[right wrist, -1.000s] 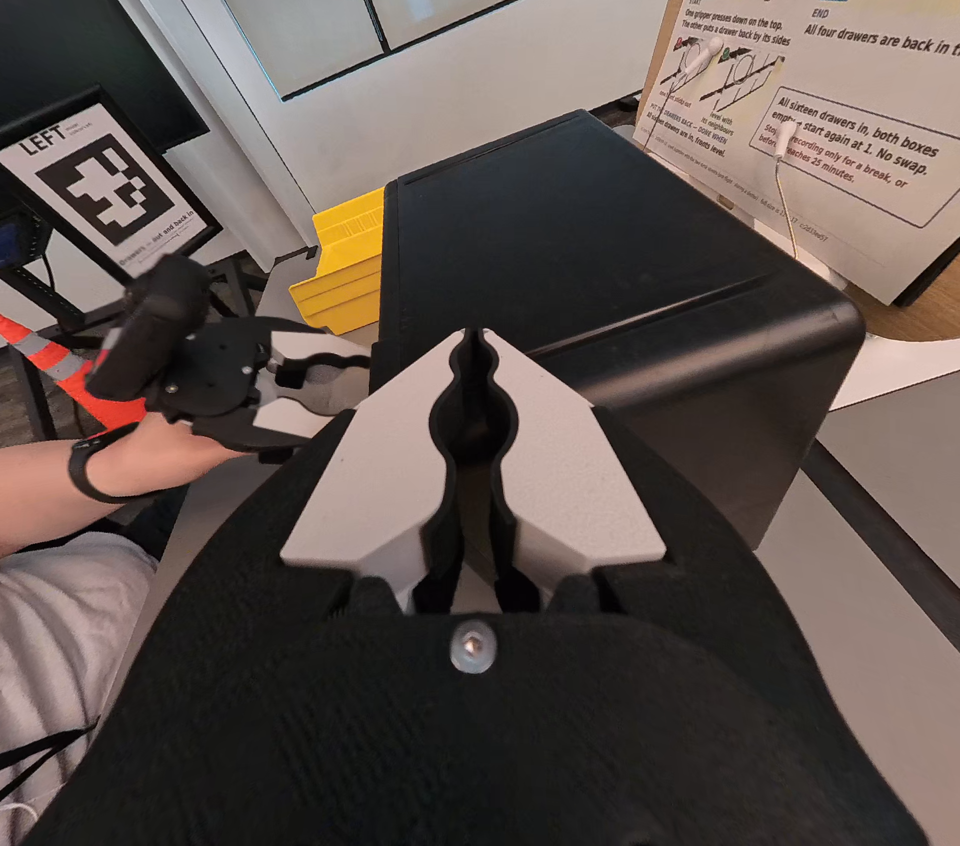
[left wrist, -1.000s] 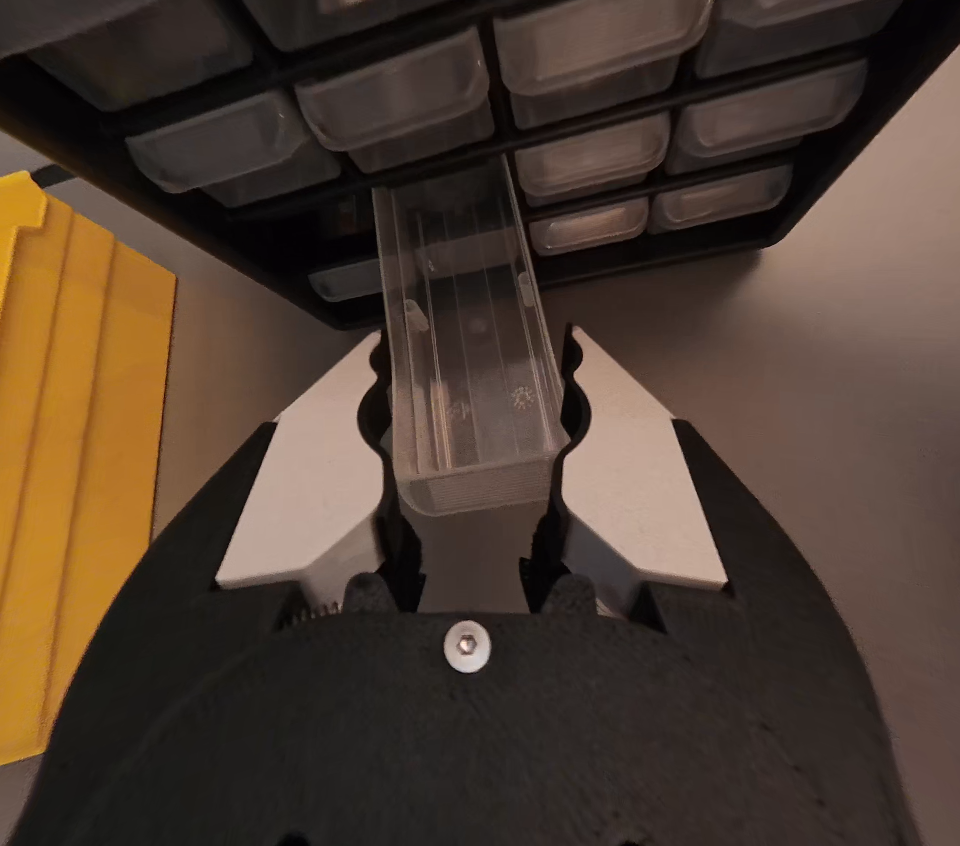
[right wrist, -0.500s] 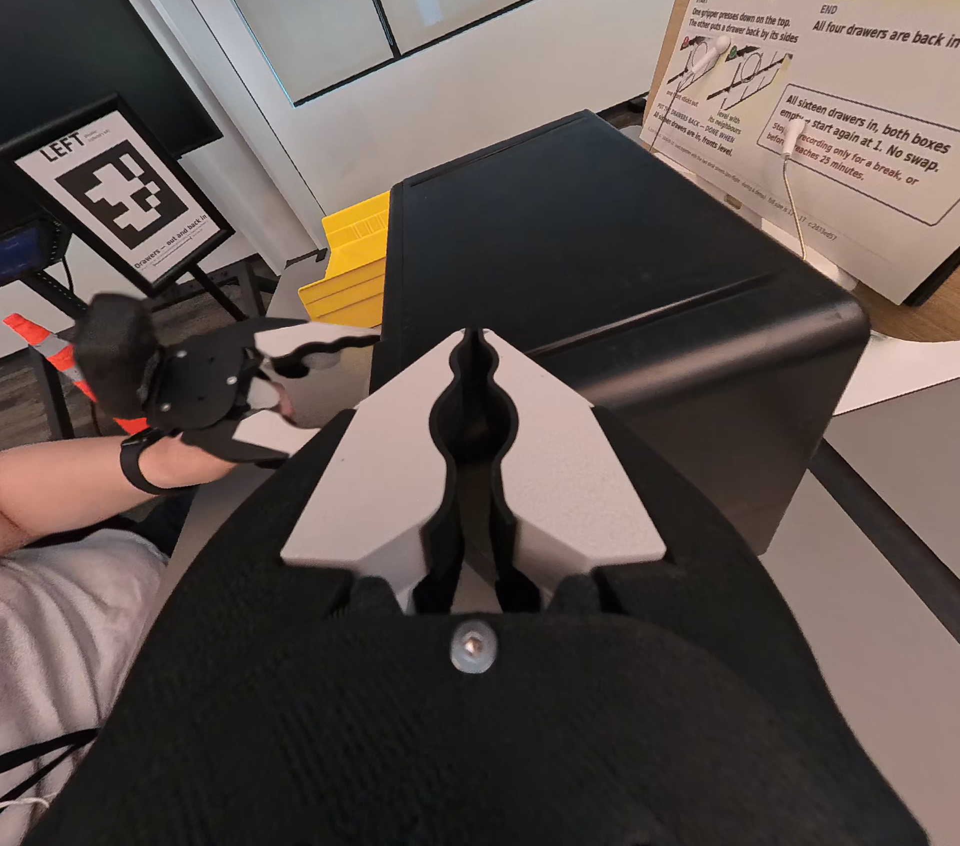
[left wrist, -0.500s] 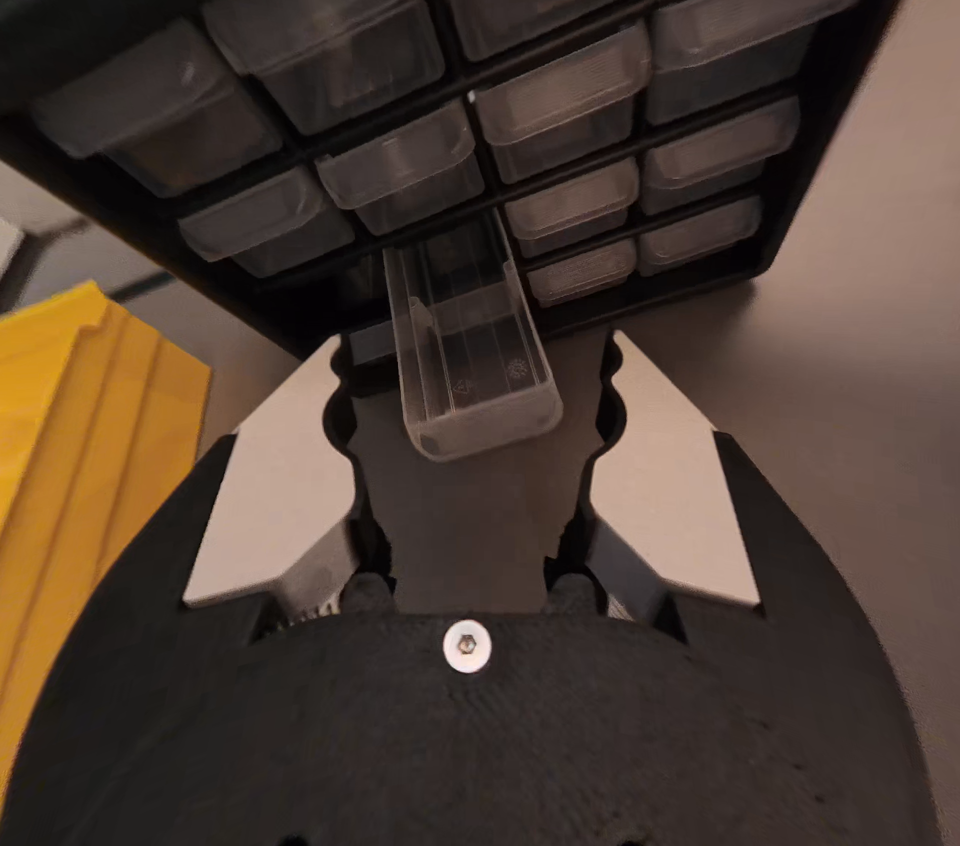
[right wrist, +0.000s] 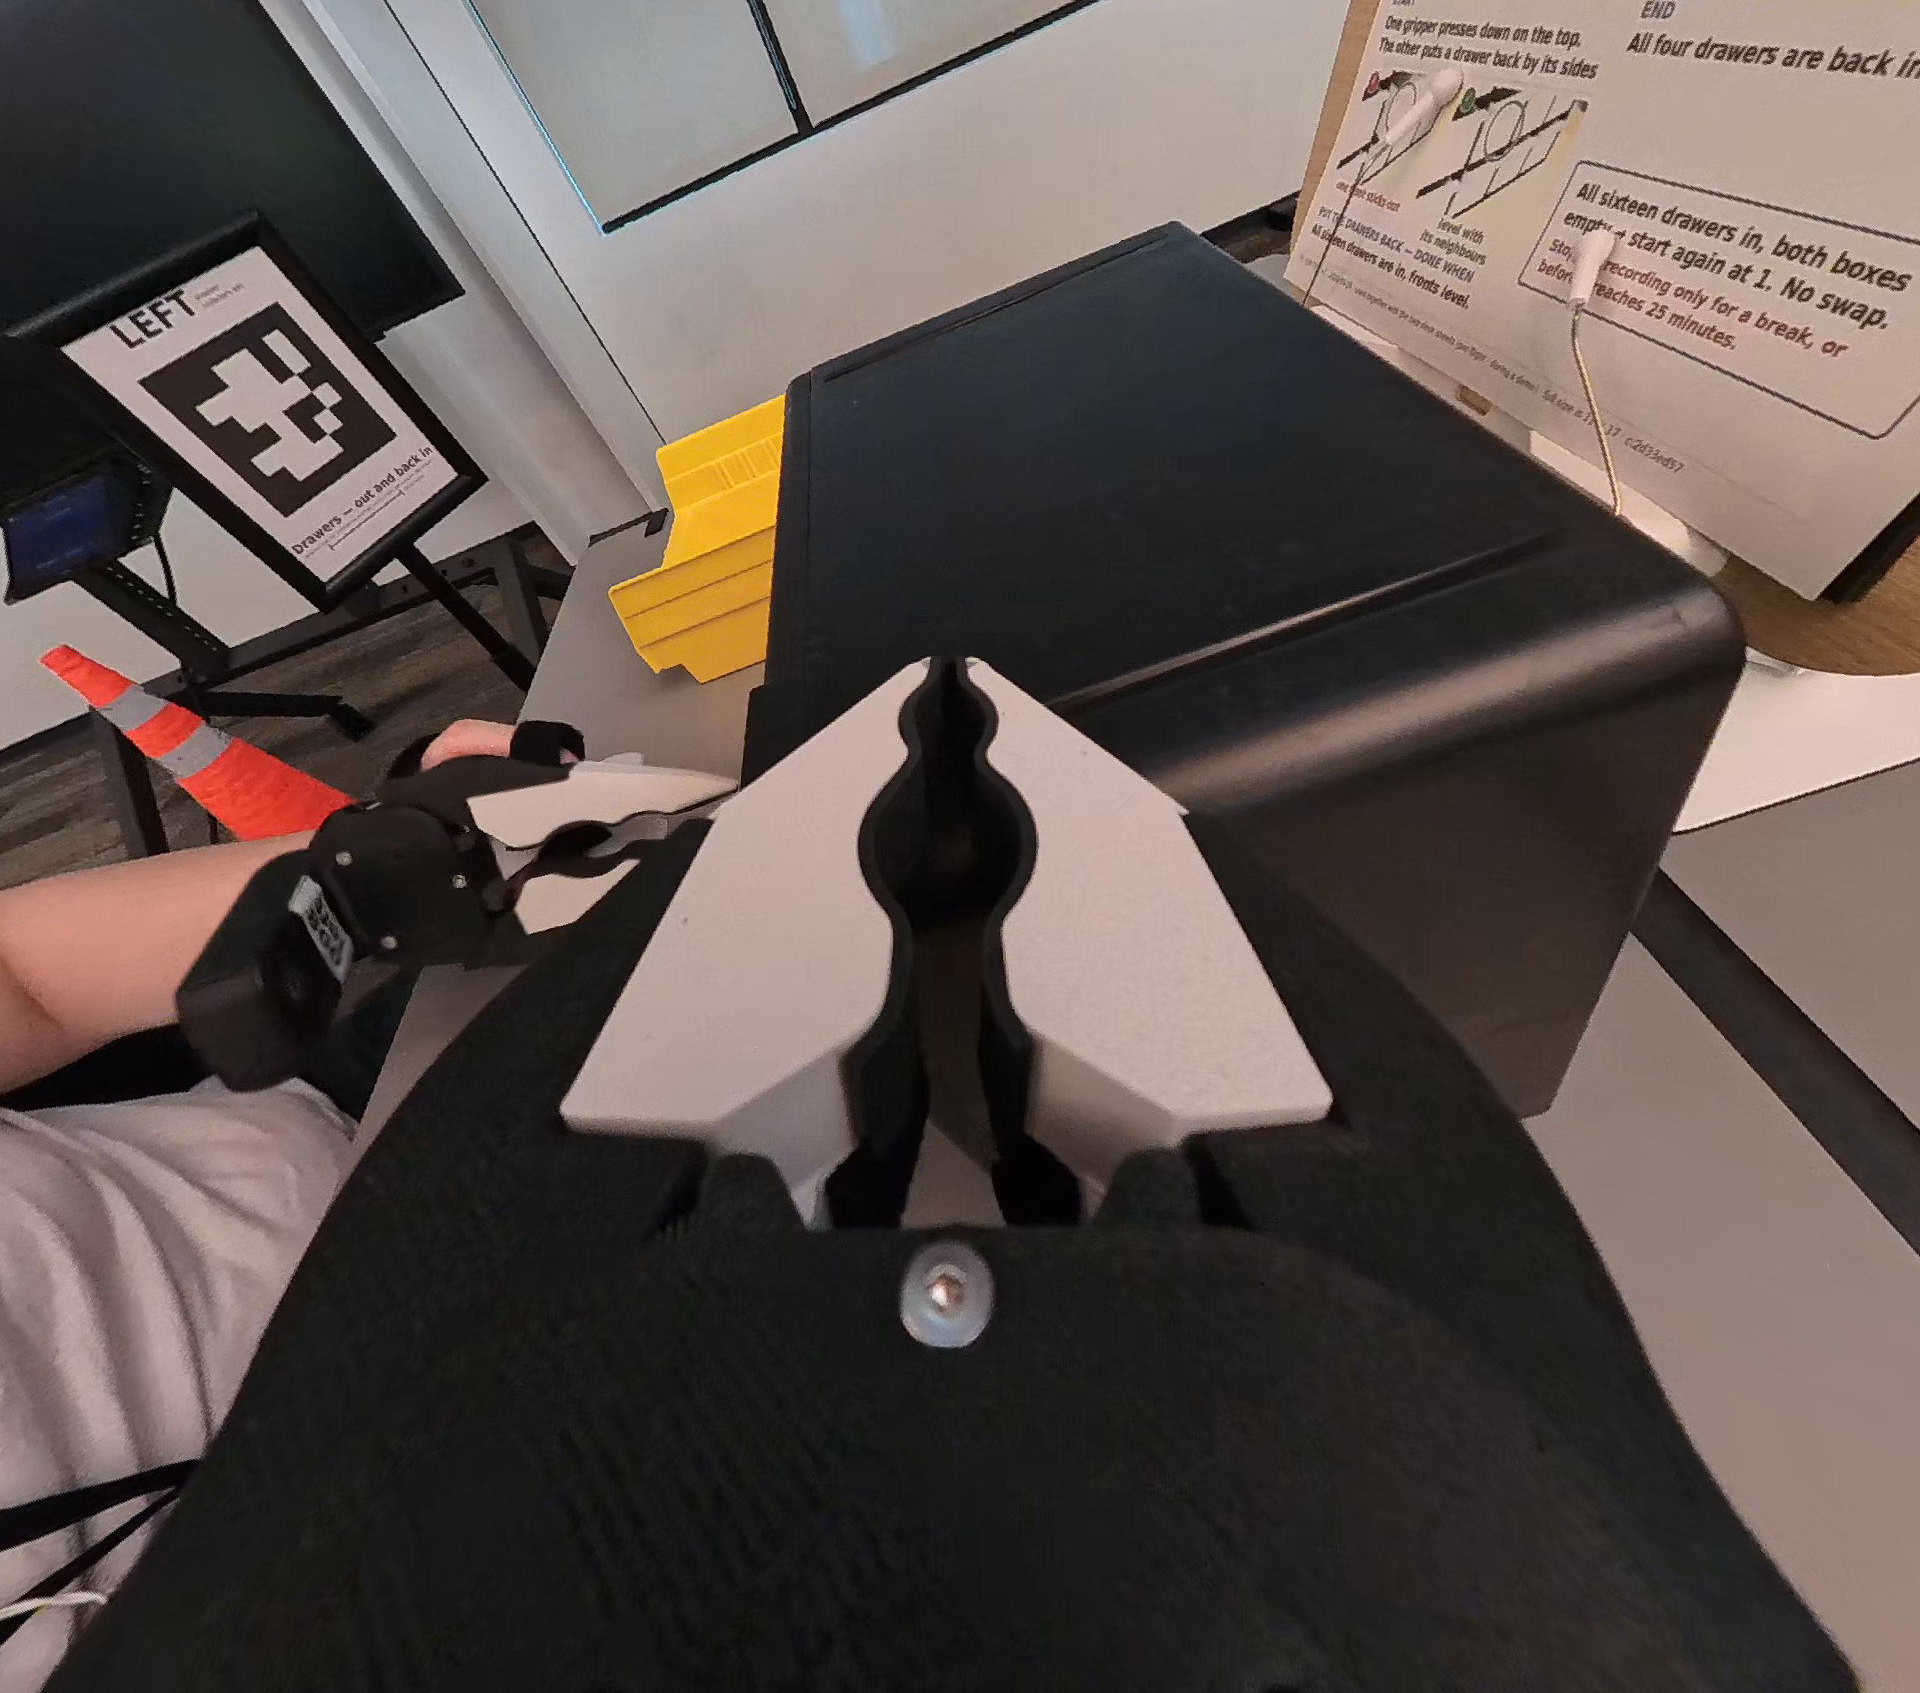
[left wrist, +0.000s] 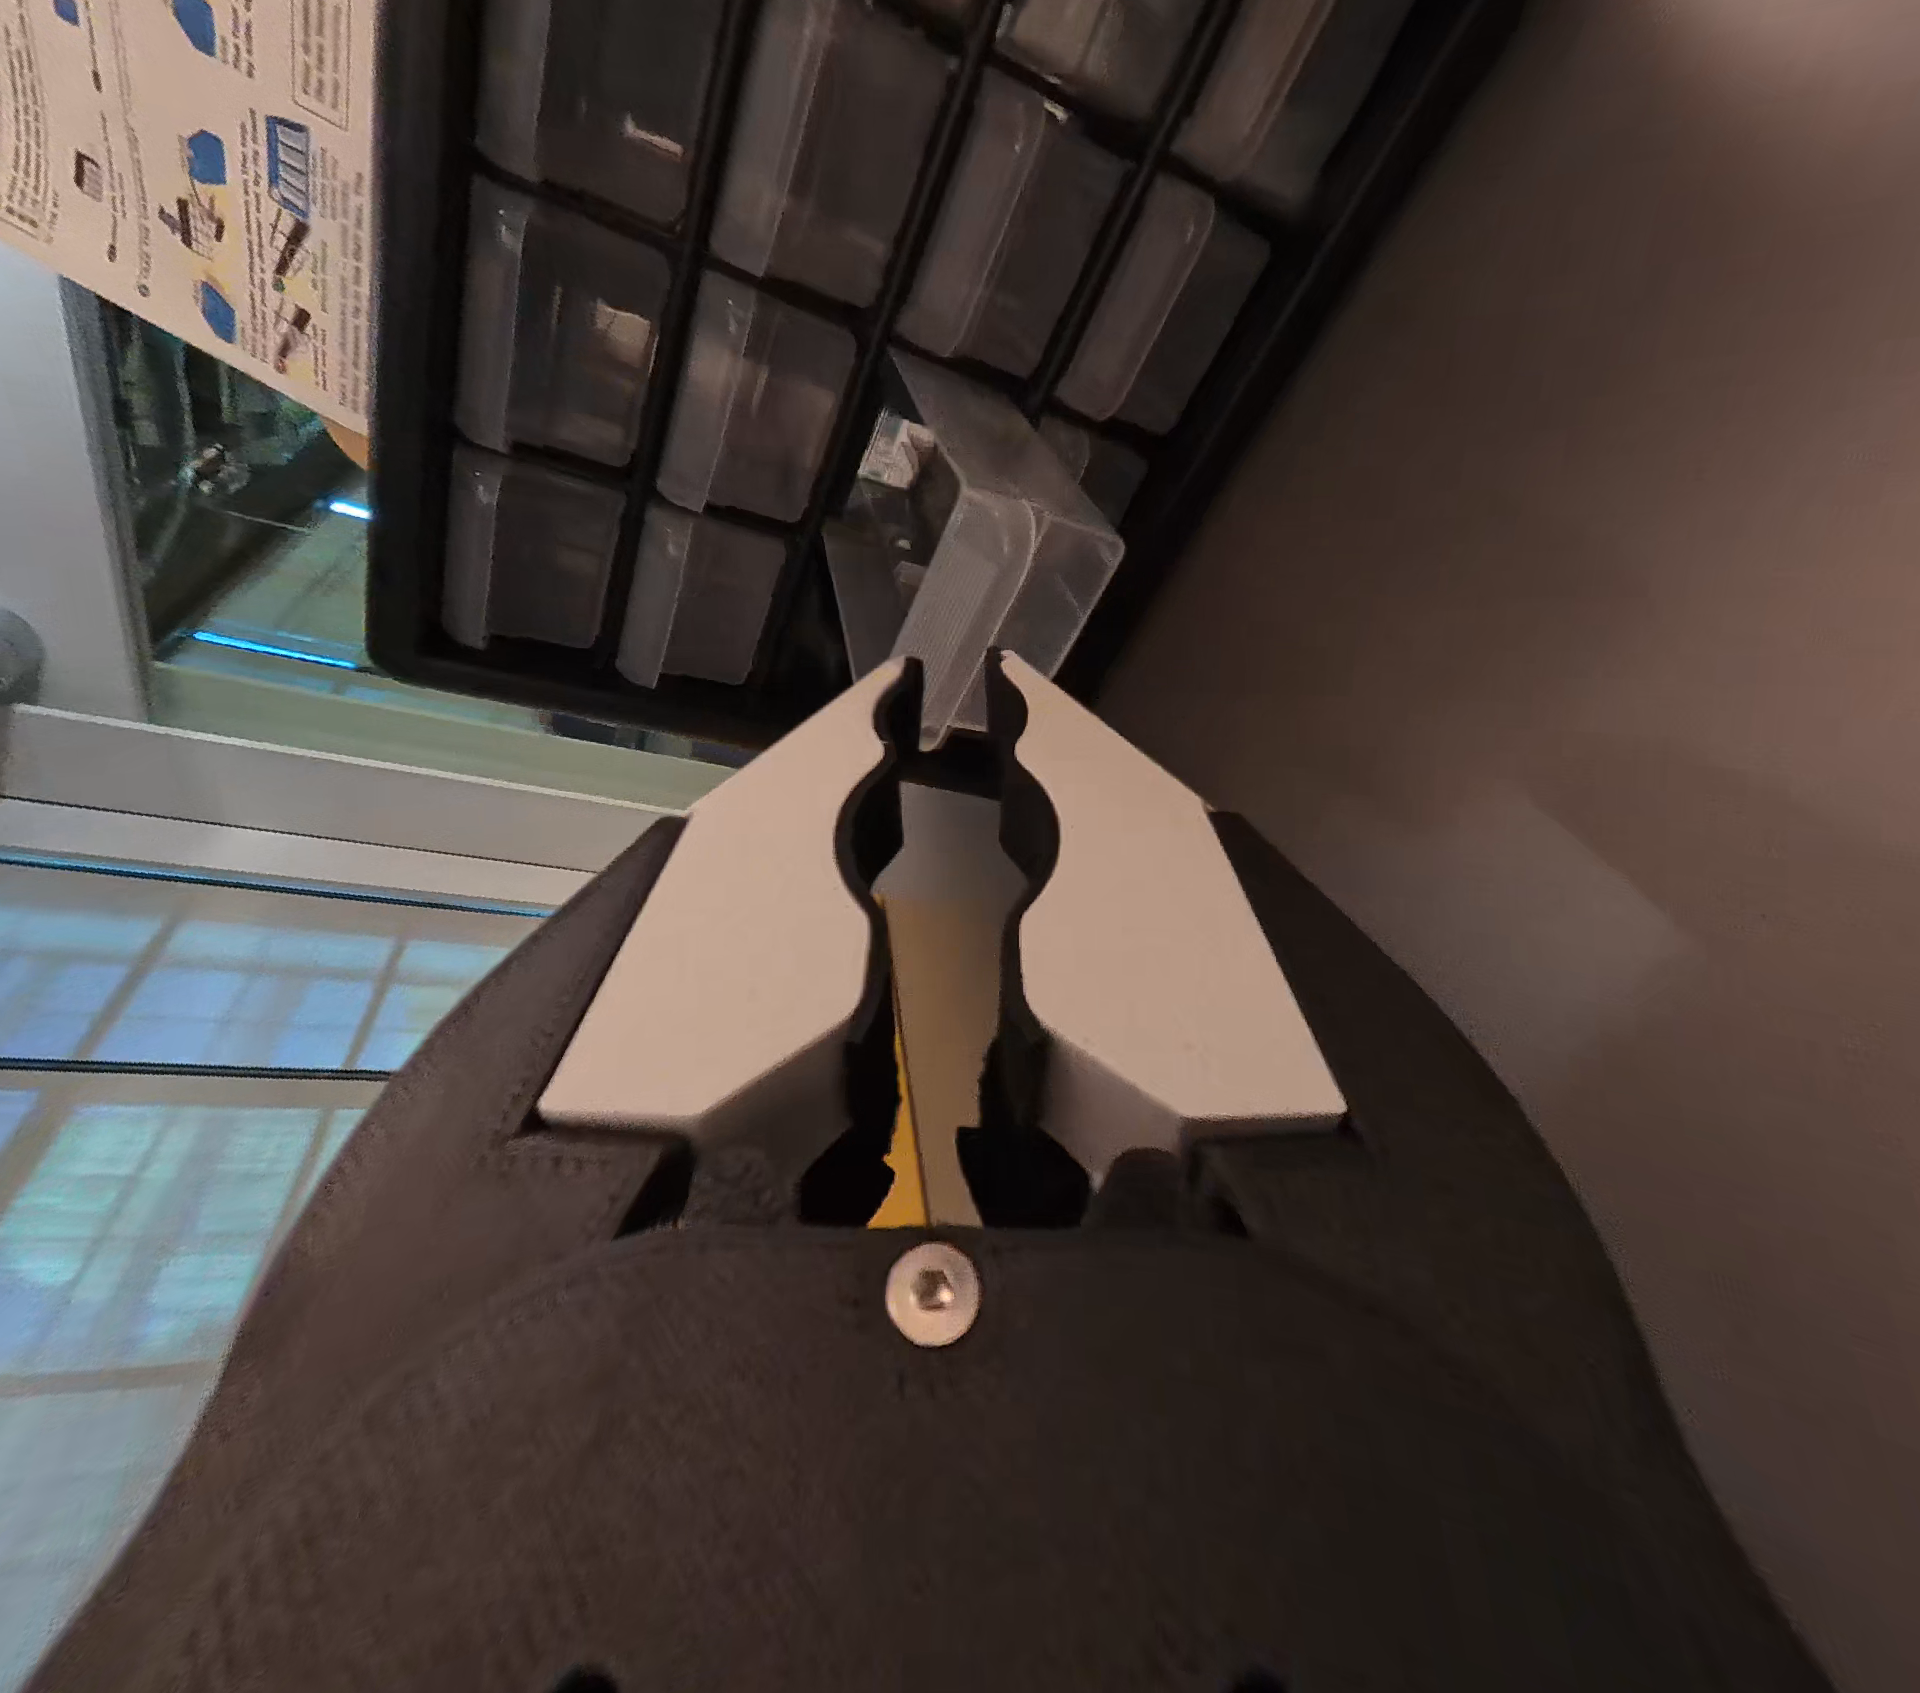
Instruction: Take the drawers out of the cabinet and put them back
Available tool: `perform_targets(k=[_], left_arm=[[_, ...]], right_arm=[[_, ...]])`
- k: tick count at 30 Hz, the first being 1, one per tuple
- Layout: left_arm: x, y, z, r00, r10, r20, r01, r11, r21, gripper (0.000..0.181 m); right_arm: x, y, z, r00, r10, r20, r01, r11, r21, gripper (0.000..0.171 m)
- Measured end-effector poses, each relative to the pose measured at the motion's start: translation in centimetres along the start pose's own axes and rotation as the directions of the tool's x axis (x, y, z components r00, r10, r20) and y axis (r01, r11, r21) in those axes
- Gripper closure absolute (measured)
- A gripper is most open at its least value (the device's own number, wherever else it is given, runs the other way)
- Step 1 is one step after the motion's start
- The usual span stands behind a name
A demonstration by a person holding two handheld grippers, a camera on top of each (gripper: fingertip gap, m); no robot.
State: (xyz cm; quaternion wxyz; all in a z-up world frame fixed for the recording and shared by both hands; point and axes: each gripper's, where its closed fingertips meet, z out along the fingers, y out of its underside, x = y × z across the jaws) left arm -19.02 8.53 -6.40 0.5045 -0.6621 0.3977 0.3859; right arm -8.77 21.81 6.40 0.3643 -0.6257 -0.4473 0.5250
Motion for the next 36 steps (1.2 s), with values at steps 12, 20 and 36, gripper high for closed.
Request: perform_targets(k=[12, 20, 36], left_arm=[[-0.9, 0.3, 2.7, 0.991, 0.125, 0.045, -0.125, 0.992, -0.003, 0.171], [-1.5, -0.5, 6.2, 0.988, 0.142, 0.057, -0.139, 0.989, -0.044, 0.172], [-1.7, -0.8, 8.4, 0.991, 0.112, 0.071, -0.105, 0.990, -0.096, 0.171]], right_arm=[[0.0, 0.0, 0.0, 1.000, 0.011, 0.017, -0.011, 1.000, 0.005, 0.171], [0.0, 0.0, 0.0, 1.000, 0.014, 0.019, -0.014, 1.000, 0.007, 0.171], [0.0, 0.0, 0.0, 0.999, 0.021, 0.030, -0.021, 1.000, 0.009, 0.171]])
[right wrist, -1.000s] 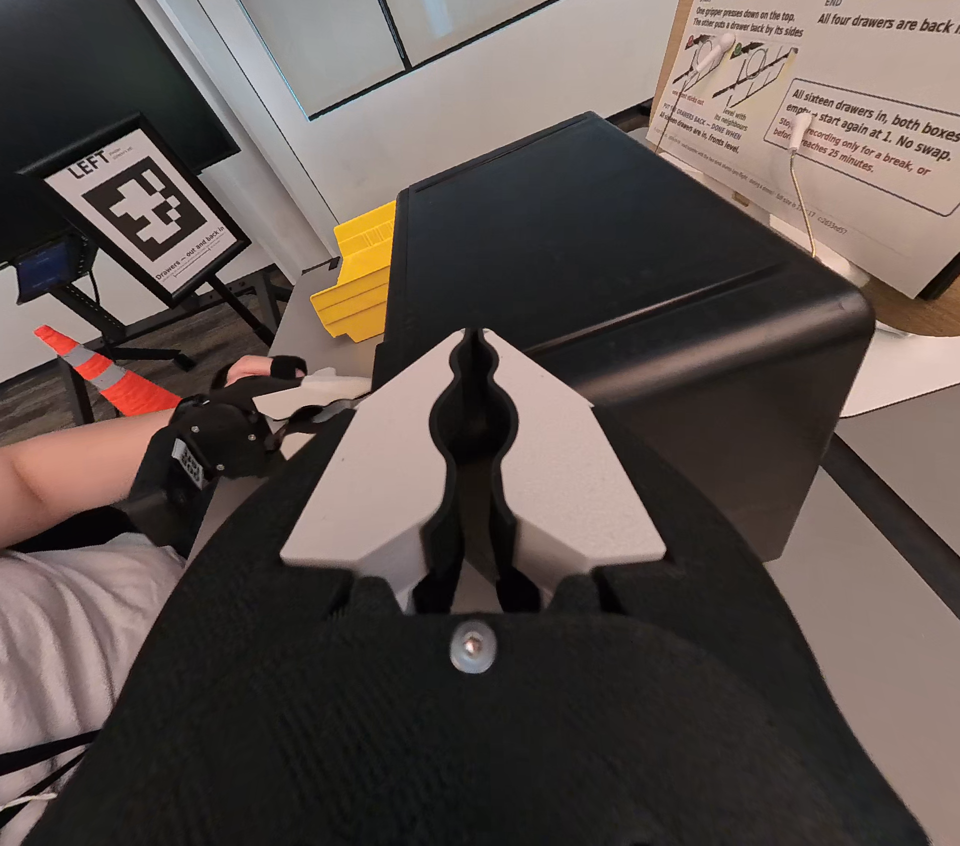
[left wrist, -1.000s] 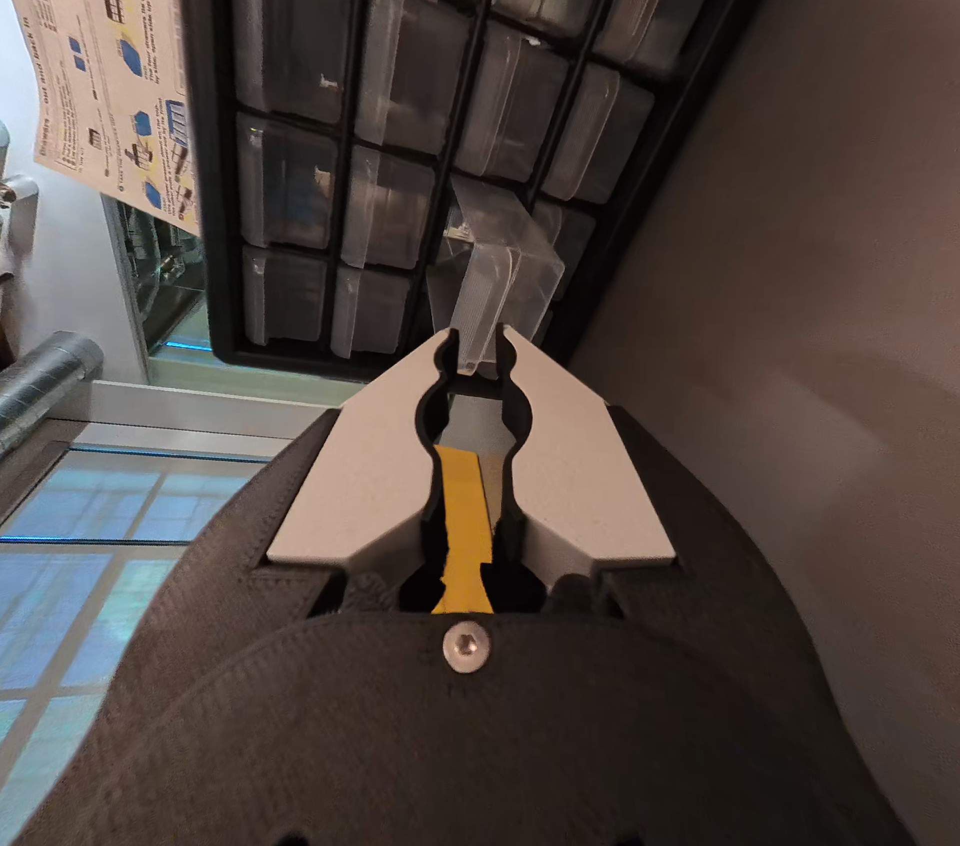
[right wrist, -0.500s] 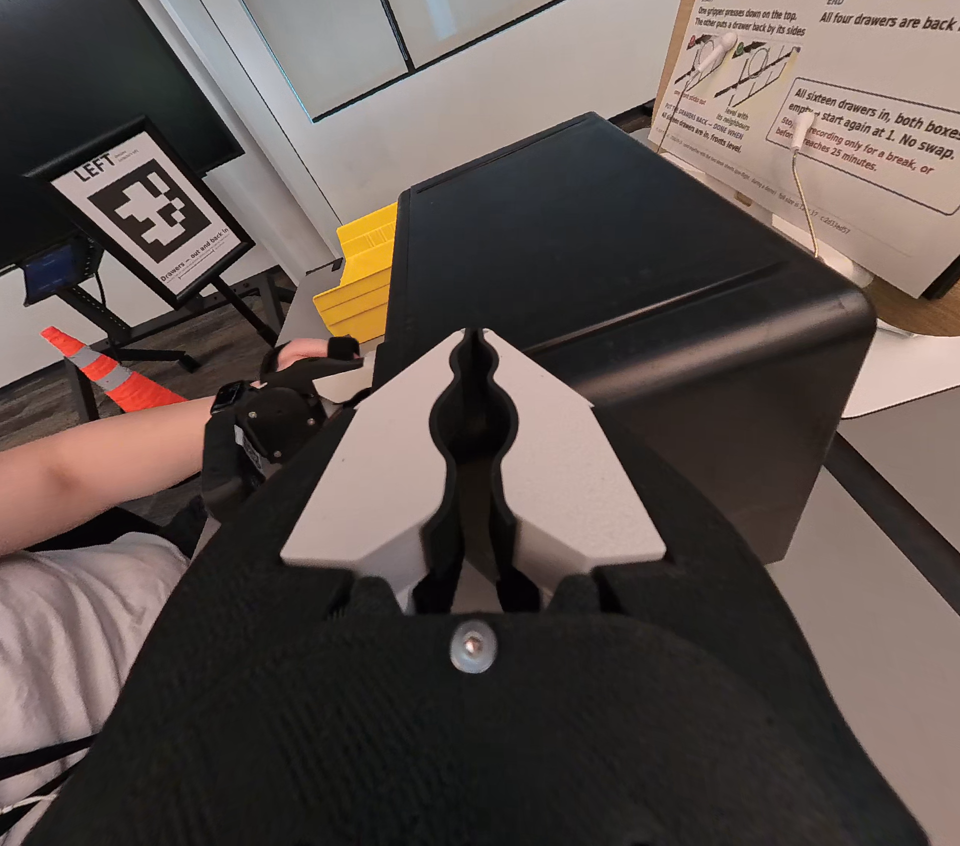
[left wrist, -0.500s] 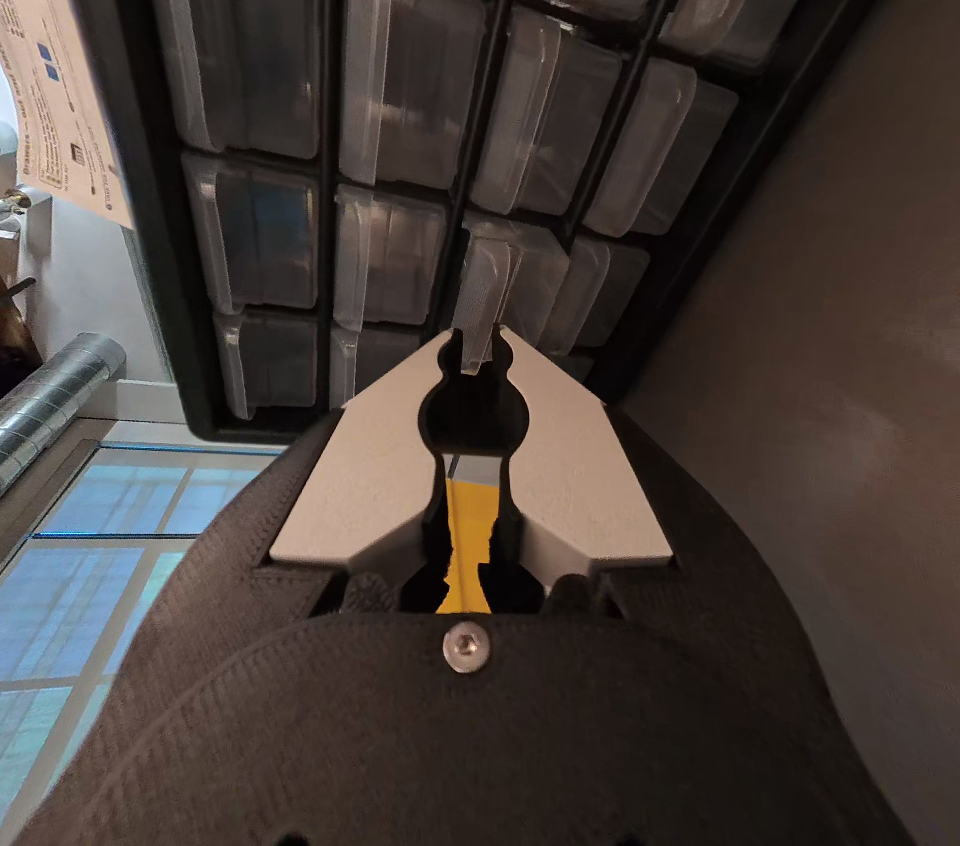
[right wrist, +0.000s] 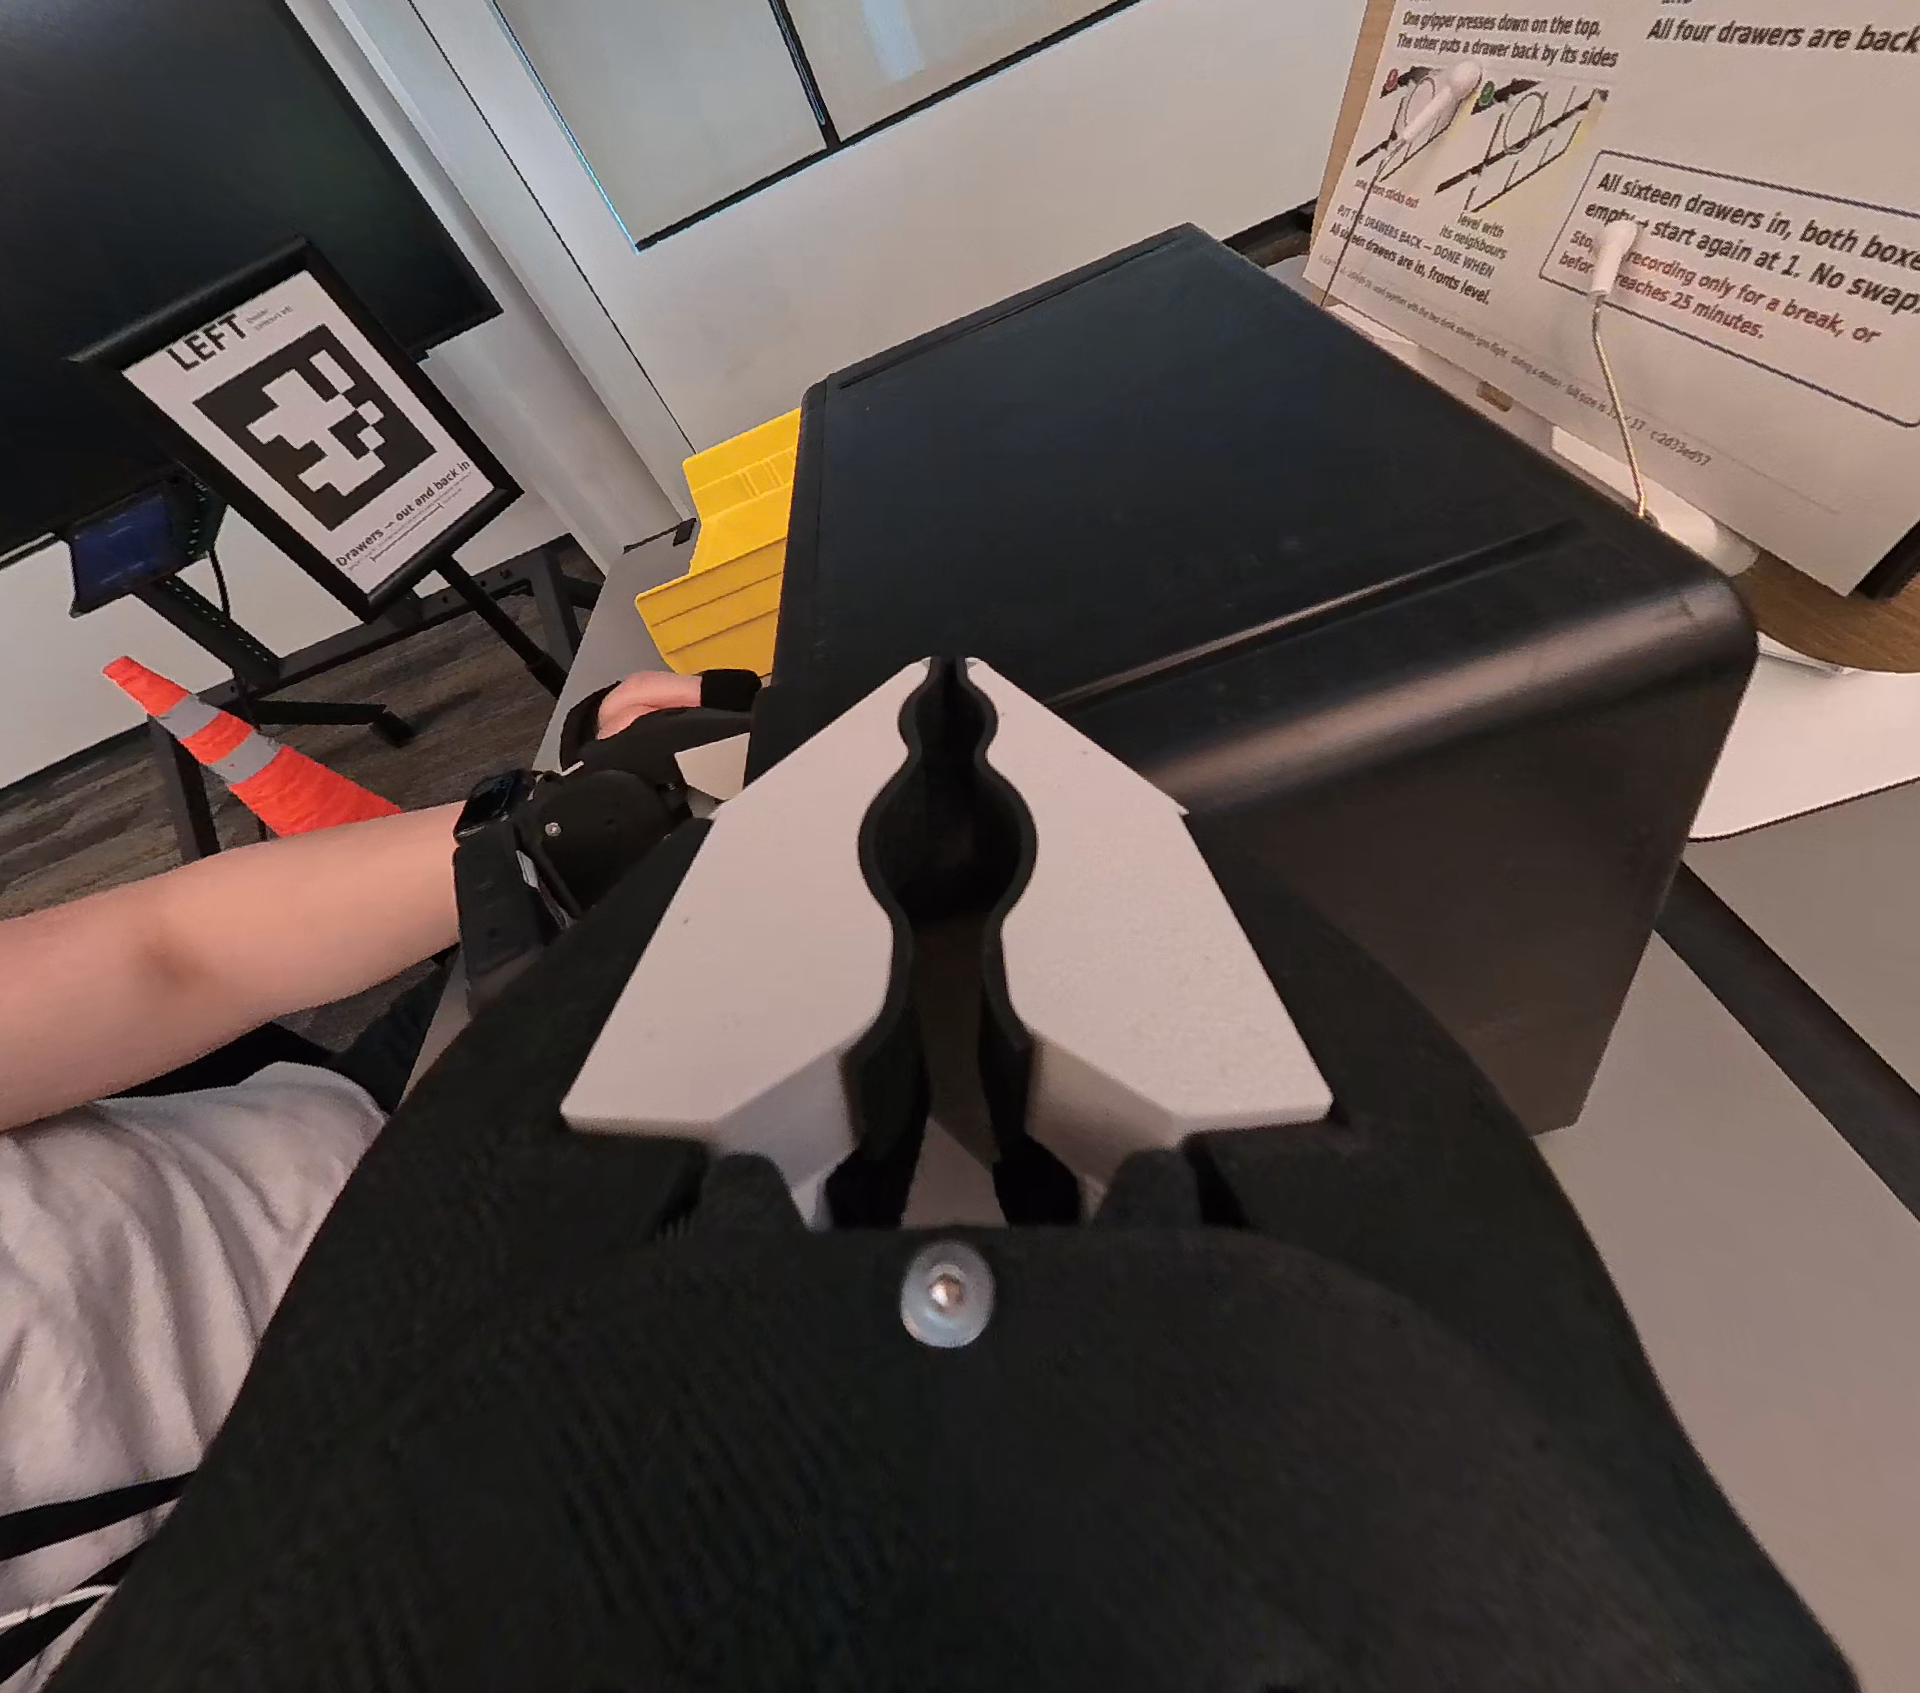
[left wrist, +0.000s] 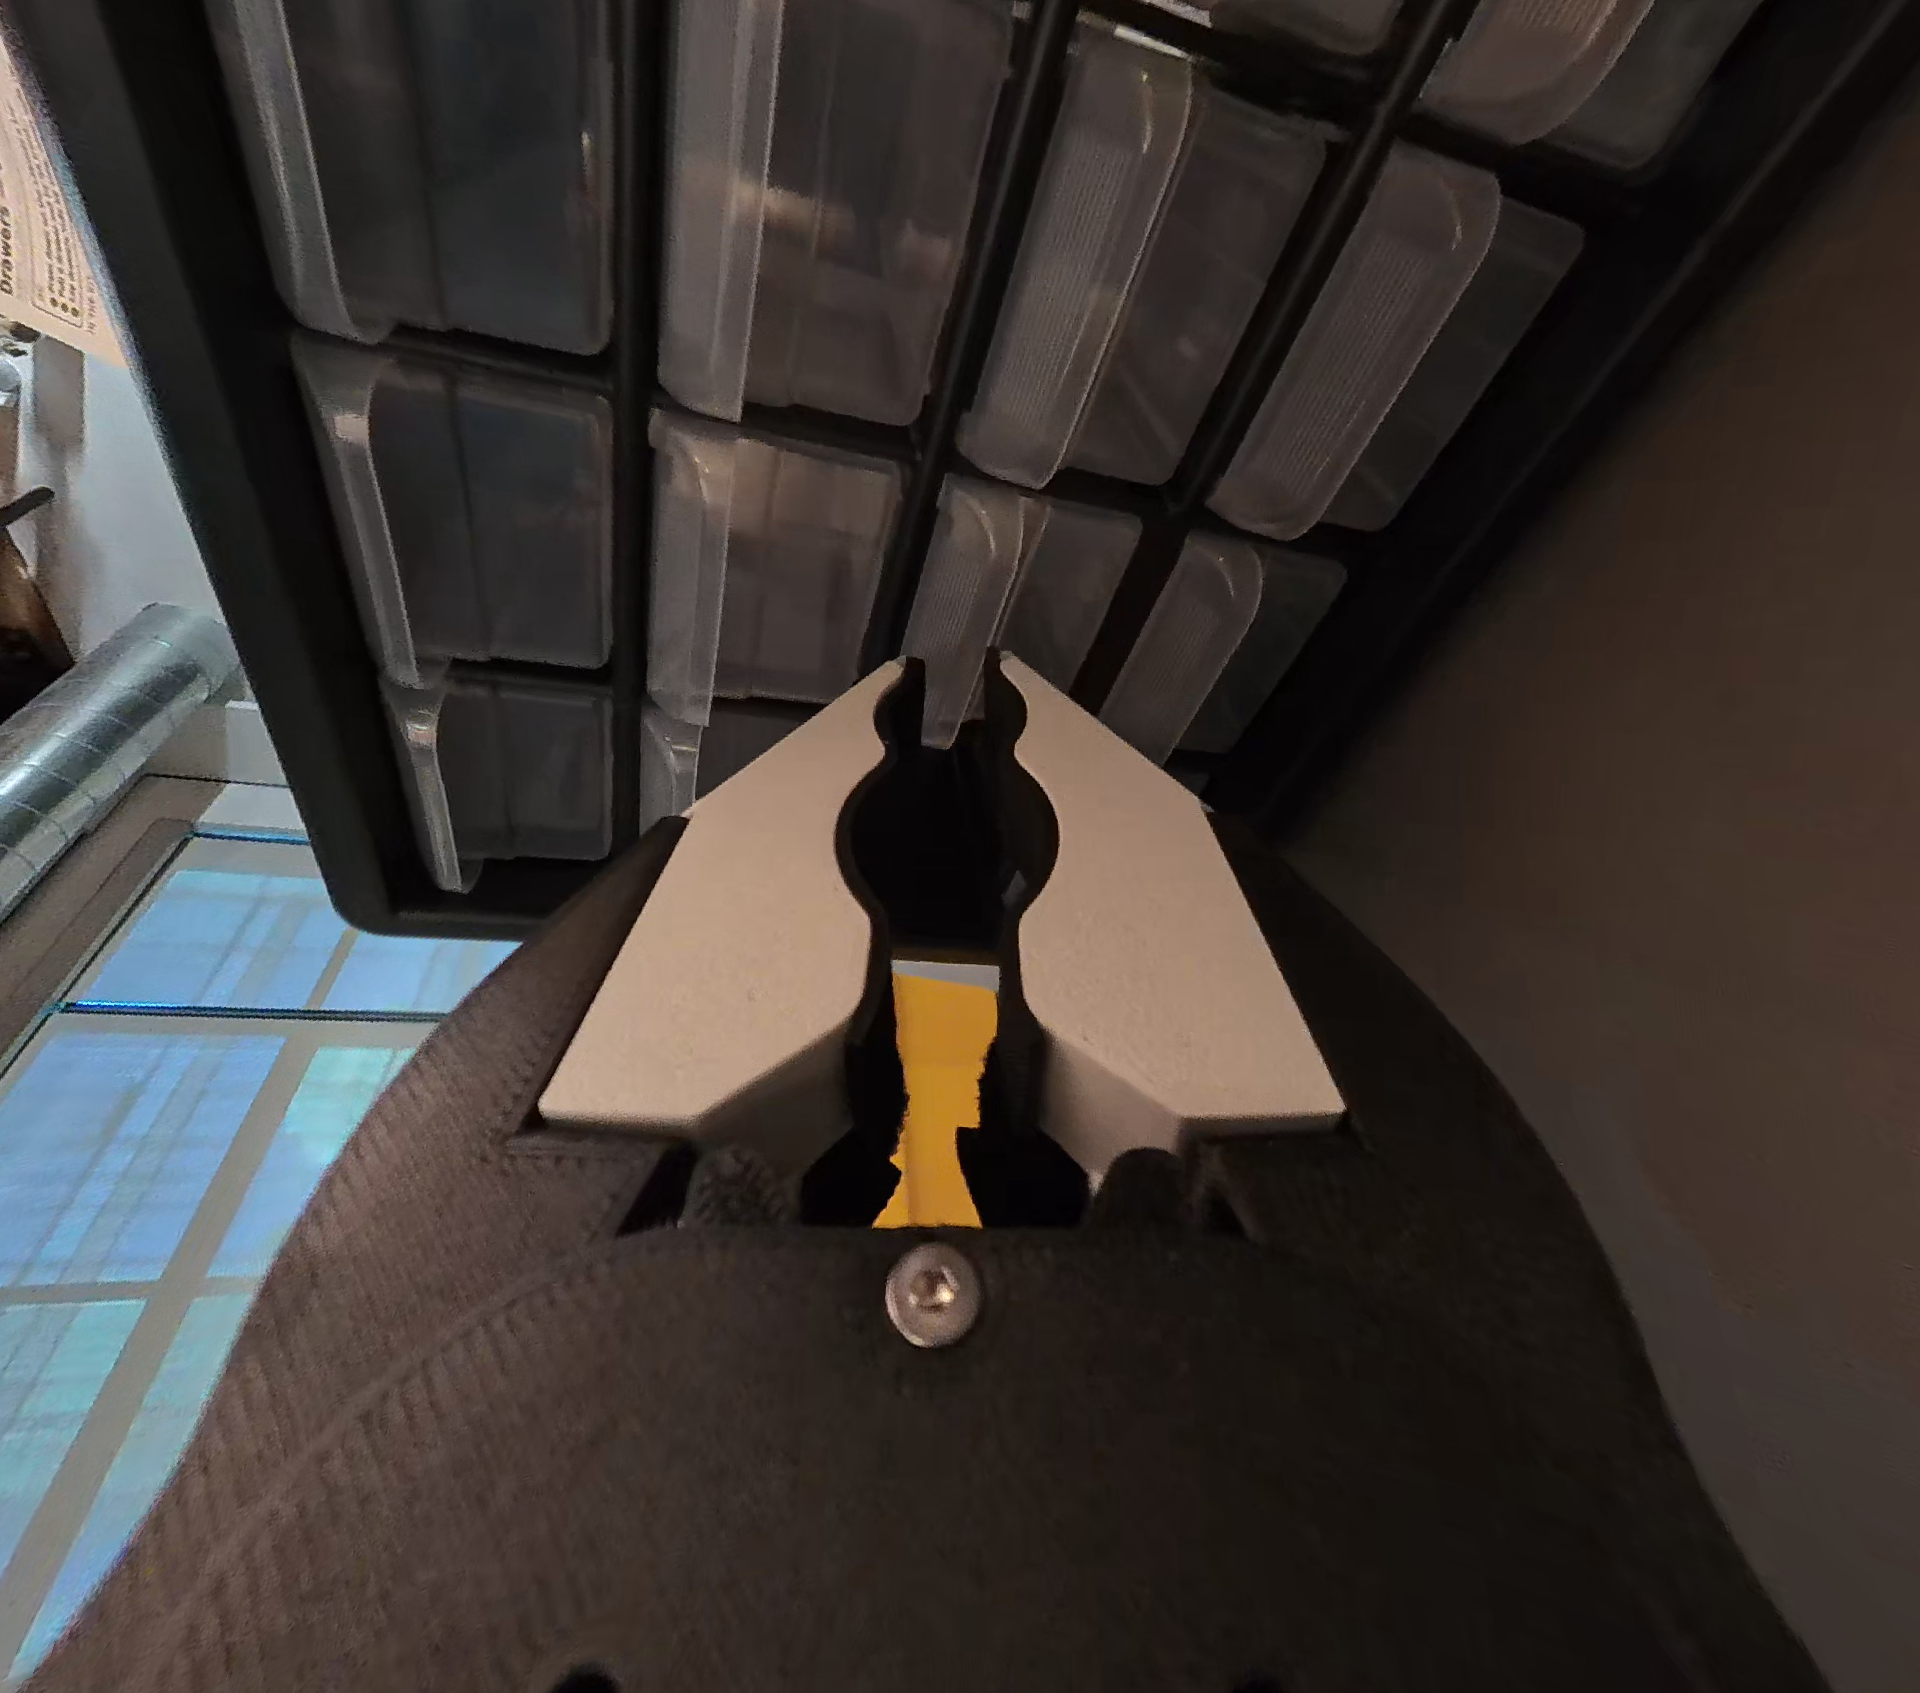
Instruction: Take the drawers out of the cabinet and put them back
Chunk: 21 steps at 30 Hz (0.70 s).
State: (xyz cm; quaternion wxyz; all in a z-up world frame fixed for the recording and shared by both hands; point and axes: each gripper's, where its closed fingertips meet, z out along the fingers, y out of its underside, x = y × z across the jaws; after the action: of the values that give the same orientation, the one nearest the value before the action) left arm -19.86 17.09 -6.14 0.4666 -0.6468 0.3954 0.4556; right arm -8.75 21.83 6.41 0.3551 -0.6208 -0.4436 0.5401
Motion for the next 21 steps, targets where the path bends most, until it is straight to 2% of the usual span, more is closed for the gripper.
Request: perform_targets(k=[3, 5, 7, 9, 10, 12, 15, 16, 18, 21], left_arm=[[0.3, -0.2, -0.3, 0.998, -0.059, -0.037, 0.059, 0.998, 0.018, 0.168], [0.4, -0.4, -1.2, 0.992, -0.109, -0.066, 0.112, 0.993, 0.046, 0.136], [-0.3, 0.0, -2.5, 0.985, -0.154, -0.084, 0.160, 0.985, 0.068, 0.130], [-4.1, 1.3, -4.3, 0.974, -0.225, -0.016, 0.226, 0.972, 0.069, 0.135], [-7.5, 2.2, -5.4, 0.962, -0.270, 0.039, 0.268, 0.962, 0.057, 0.142], [-14.7, 4.0, -7.6, 0.924, -0.372, 0.091, 0.364, 0.927, 0.091, 0.142], [-22.2, 7.9, -8.5, 0.881, -0.472, 0.013, 0.469, 0.878, 0.099, 0.144], [-23.3, 9.7, -7.9, 0.870, -0.492, -0.034, 0.493, 0.868, 0.058, 0.134], [-23.2, 13.4, -6.3, 0.833, -0.530, -0.161, 0.531, 0.846, -0.041, 0.128], [-20.2, 19.1, -3.4, 0.760, -0.578, -0.298, 0.537, 0.816, -0.212, 0.114]], right_arm=[[0.0, 0.0, 0.0, 1.000, -0.001, 0.002, 0.001, 1.000, 0.000, 0.171], [0.0, 0.0, 0.0, 1.000, 0.003, 0.003, -0.003, 1.000, 0.003, 0.171], [0.0, 0.0, 0.0, 1.000, 0.002, 0.002, -0.002, 1.000, 0.002, 0.171], [0.0, 0.0, 0.0, 1.000, 0.004, 0.001, -0.004, 1.000, 0.002, 0.171], [0.0, 0.0, 0.0, 1.000, 0.004, 0.000, -0.004, 1.000, 0.001, 0.171], [0.0, 0.0, 0.0, 1.000, 0.005, 0.000, -0.005, 1.000, 0.000, 0.171], [0.0, 0.0, 0.0, 1.000, 0.010, -0.002, -0.010, 1.000, -0.001, 0.171], [0.0, 0.0, 0.0, 1.000, 0.010, -0.004, -0.010, 1.000, -0.002, 0.171], [0.1, 0.0, 0.0, 1.000, 0.013, -0.008, -0.013, 1.000, -0.004, 0.171], [0.1, 0.0, 0.0, 1.000, 0.014, -0.019, -0.014, 1.000, -0.009, 0.171]])
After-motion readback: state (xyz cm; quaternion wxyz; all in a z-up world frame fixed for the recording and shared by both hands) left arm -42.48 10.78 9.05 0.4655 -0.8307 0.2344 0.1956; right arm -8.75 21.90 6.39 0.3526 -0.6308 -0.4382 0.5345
